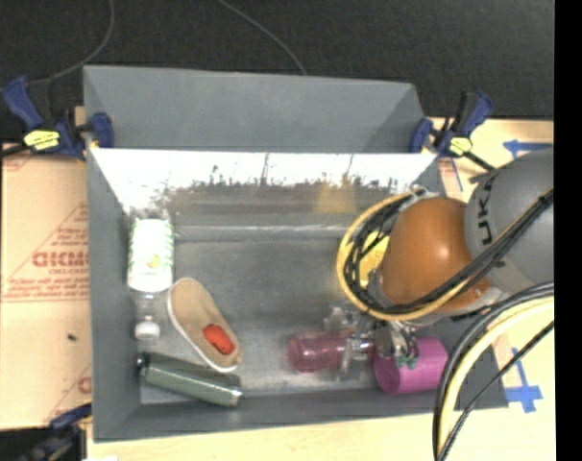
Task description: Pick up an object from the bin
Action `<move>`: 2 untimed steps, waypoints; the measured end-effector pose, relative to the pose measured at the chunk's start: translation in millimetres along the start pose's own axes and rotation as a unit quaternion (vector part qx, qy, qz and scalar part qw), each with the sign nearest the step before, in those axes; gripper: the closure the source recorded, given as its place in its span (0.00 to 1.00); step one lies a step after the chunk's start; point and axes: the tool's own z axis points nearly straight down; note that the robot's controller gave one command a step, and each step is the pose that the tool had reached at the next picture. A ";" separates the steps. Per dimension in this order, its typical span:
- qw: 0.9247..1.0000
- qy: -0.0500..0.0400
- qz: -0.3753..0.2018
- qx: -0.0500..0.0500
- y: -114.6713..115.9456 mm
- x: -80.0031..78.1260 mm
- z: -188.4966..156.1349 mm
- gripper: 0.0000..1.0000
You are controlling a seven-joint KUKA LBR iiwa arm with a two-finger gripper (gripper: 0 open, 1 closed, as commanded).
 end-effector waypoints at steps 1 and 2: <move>1.000 0.000 0.001 0.000 0.1 0.0 0.0 1.00; 1.000 0.002 0.008 0.000 -2.6 9.1 -91.1 1.00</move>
Offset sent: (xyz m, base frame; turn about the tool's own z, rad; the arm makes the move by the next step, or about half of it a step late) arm -0.0098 -0.0025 0.1021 0.0129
